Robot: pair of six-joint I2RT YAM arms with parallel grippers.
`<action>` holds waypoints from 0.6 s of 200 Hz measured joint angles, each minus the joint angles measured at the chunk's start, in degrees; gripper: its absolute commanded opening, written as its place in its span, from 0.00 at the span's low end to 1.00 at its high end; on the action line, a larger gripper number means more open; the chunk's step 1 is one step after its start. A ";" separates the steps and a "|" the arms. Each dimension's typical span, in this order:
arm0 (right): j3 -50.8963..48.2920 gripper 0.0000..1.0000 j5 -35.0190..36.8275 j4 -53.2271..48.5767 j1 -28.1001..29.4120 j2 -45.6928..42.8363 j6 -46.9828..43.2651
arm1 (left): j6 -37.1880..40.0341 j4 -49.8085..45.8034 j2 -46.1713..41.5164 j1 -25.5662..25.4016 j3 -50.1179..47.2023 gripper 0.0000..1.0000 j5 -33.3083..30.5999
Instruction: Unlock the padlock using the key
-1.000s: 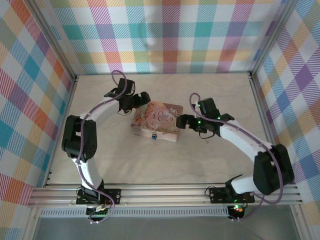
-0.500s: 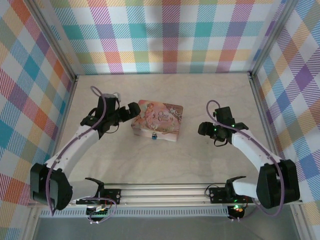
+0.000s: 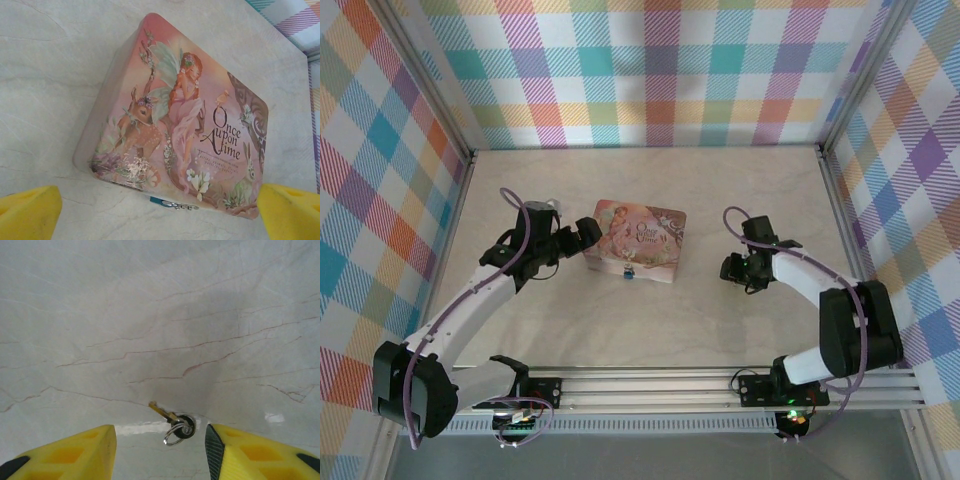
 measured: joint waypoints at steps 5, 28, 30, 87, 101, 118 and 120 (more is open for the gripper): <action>0.00 0.46 -0.02 0.00 -0.04 0.48 -0.02 | -0.09 0.00 0.02 -0.07 0.00 1.00 0.00; 0.00 0.42 -0.22 0.04 -0.04 2.36 0.00 | -0.11 -0.02 0.11 -0.15 0.00 1.00 -0.04; 0.00 0.41 -0.22 0.04 -0.04 2.49 -0.02 | -0.11 -0.02 0.11 -0.15 0.00 1.00 -0.07; 0.00 0.30 -0.20 -0.13 -0.42 3.37 0.02 | -0.13 -0.04 0.44 -0.17 0.00 1.00 -0.44; 0.00 0.26 0.02 -0.17 -0.48 3.45 0.02 | -0.13 -0.04 0.66 -0.15 0.00 1.00 -0.44; 0.15 0.21 0.09 -0.42 -0.83 3.76 0.02 | -0.13 -0.07 0.81 -0.15 0.00 1.00 -0.44; 0.20 0.21 0.13 -0.52 -0.85 3.82 0.09 | -0.13 -0.07 0.81 -0.15 0.00 1.00 -0.44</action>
